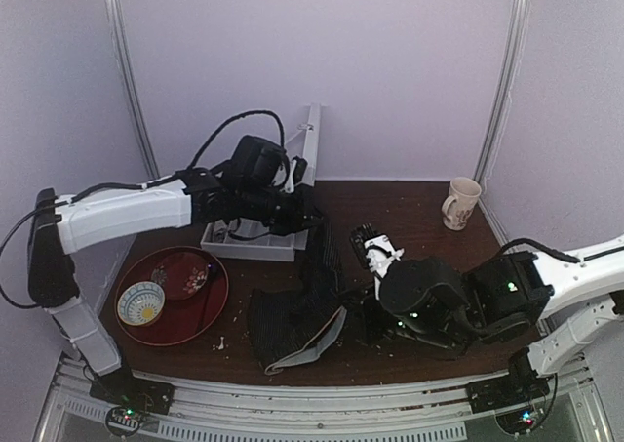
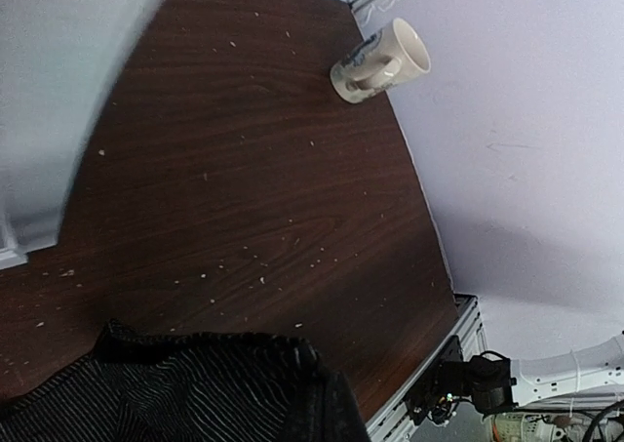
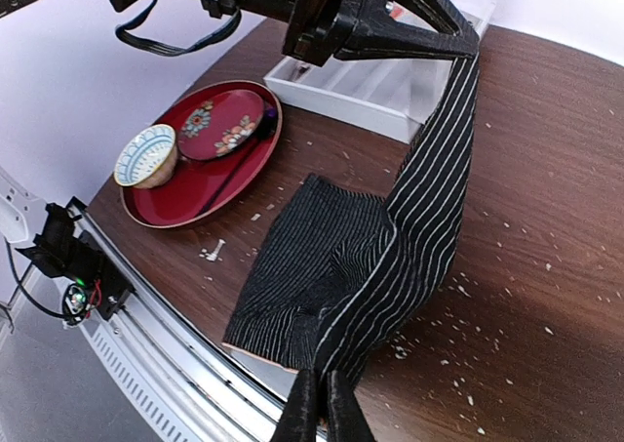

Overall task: Roll the underwear
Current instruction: Place the underwear at the center of the board, then fold the underwear at the center of the board.

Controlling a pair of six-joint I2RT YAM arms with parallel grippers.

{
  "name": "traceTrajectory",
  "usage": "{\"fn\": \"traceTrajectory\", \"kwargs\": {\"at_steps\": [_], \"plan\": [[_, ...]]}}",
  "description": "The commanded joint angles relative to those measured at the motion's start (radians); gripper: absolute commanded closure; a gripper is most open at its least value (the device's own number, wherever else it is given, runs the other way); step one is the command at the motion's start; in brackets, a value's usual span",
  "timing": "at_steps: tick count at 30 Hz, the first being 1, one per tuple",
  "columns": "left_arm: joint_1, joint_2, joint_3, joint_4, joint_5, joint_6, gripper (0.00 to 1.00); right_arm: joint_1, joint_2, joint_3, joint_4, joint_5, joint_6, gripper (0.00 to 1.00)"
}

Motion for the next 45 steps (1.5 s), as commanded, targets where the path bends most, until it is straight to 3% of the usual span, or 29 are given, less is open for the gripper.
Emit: {"fn": "traceTrajectory", "kwargs": {"at_steps": [1, 13, 20, 45], "plan": [[-0.044, 0.135, 0.116, 0.122, 0.034, -0.019, 1.00, 0.007, -0.098, -0.123, -0.088, 0.090, 0.166, 1.00], [-0.084, 0.501, 0.410, 0.249, 0.109, -0.059, 1.00, 0.005, -0.357, -0.290, -0.470, 0.204, 0.439, 1.00], [-0.089, 0.632, 0.493, 0.325, 0.144, -0.087, 1.00, 0.004, -0.395, -0.377, -0.538, 0.196, 0.474, 1.00], [-0.080, 0.207, -0.195, 0.478, 0.041, -0.079, 1.00, -0.001, 0.048, -0.267, -0.107, -0.072, 0.145, 1.00]]}}
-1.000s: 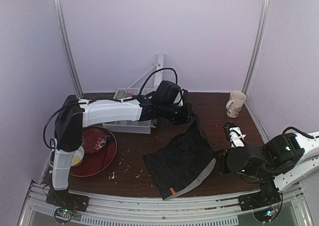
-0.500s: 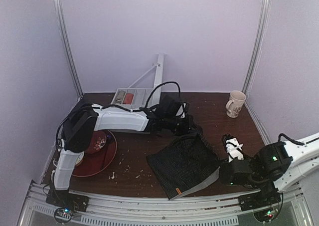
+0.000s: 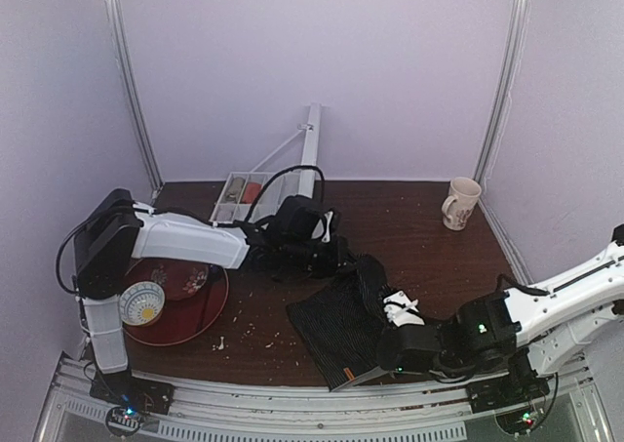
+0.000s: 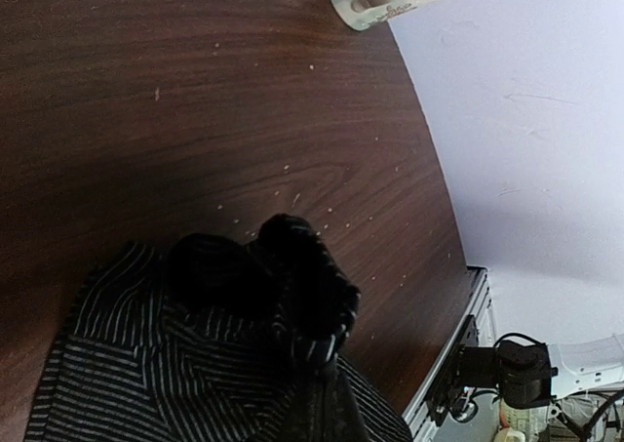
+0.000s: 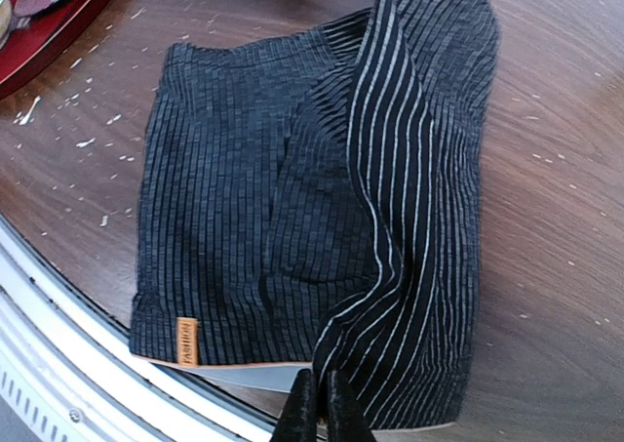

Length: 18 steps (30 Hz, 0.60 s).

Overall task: Roll the underwear
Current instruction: Fold the underwear at the center of the board.

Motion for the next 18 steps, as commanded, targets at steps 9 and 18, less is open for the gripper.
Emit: {"fn": "traceTrajectory", "kwargs": {"at_steps": [9, 18], "plan": [[0.016, -0.197, -0.272, 0.055, -0.085, -0.014, 1.00, -0.003, 0.160, 0.104, 0.167, -0.142, -0.129, 1.00], [0.016, -0.246, -0.367, 0.054, -0.100, -0.032, 1.00, 0.002, 0.197, 0.111, 0.225, -0.216, -0.154, 1.00]]}}
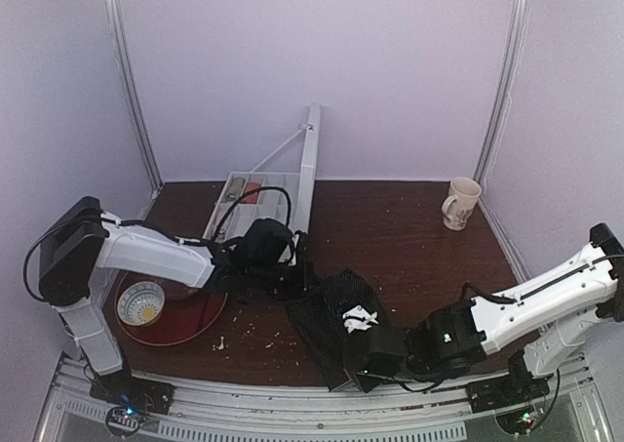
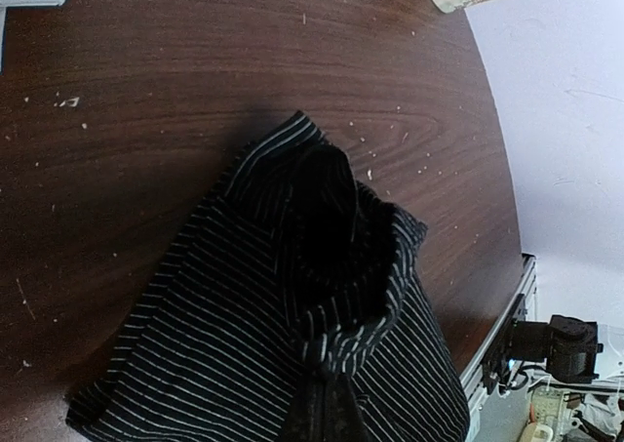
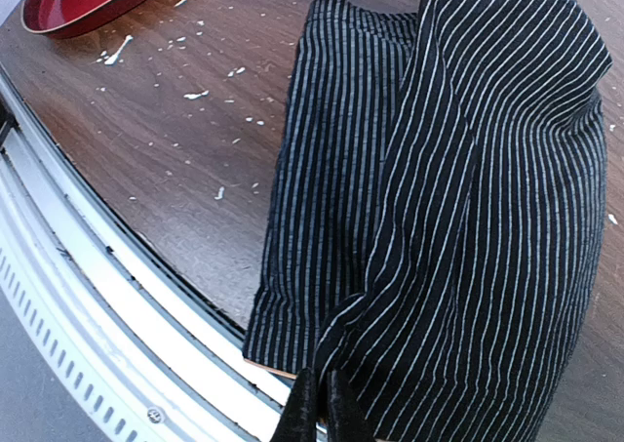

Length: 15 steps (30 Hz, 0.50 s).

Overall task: Roll the underwear
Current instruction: Fold the underwear at the center of the board.

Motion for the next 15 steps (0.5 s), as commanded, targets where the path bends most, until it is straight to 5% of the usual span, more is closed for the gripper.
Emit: {"fn": "traceTrajectory", "kwargs": {"at_steps": [1, 15], "plan": [[0.006, -0.046, -0.036, 0.035, -0.025, -0.015, 1.00, 0.002, 0.015, 0.018, 0.031, -0.042, -0.024, 1.00], [0.004, -0.132, -0.140, -0.067, -0.051, -0.040, 1.00, 0.005, 0.080, 0.017, 0.087, -0.143, -0.058, 1.00]]}}
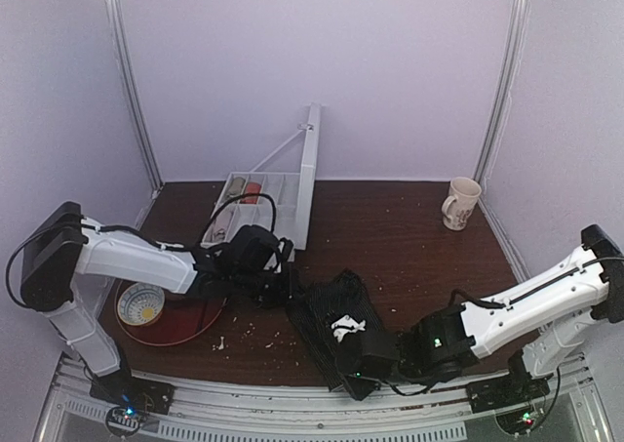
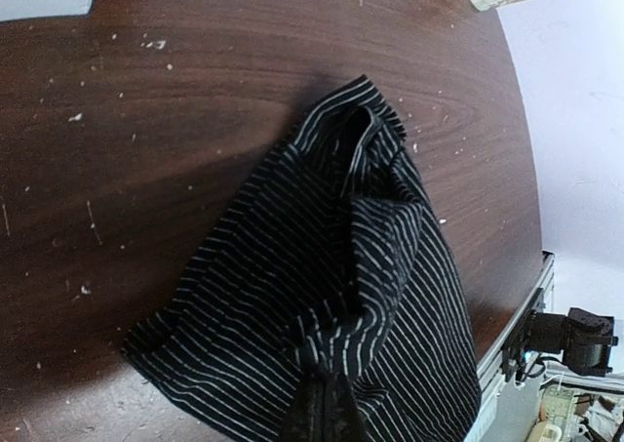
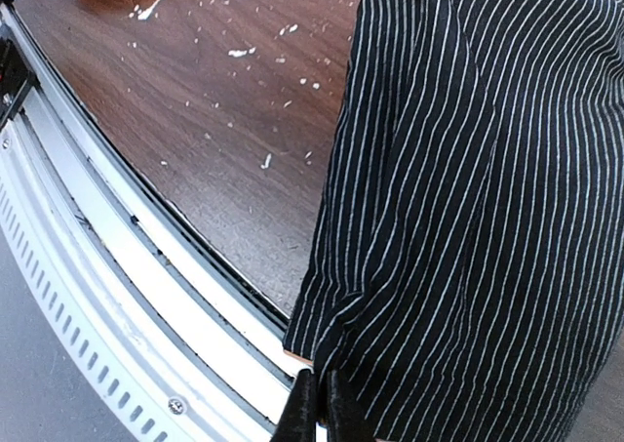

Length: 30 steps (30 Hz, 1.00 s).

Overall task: Roll the underwear
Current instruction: Fold the underwear at the center of the board.

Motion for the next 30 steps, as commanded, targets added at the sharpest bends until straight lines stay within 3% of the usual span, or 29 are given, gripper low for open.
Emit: {"fn": "traceTrajectory", "kwargs": {"at_steps": [1, 30], "plan": [[0.003, -0.028, -0.042, -0.008, -0.018, -0.020, 1.00, 0.005, 0.039, 0.015, 0.020, -0.041, -0.015, 1.00], [0.007, 0.072, -0.083, -0.073, -0.048, -0.031, 1.00, 0.005, 0.174, 0.044, 0.026, -0.089, -0.028, 1.00]]}}
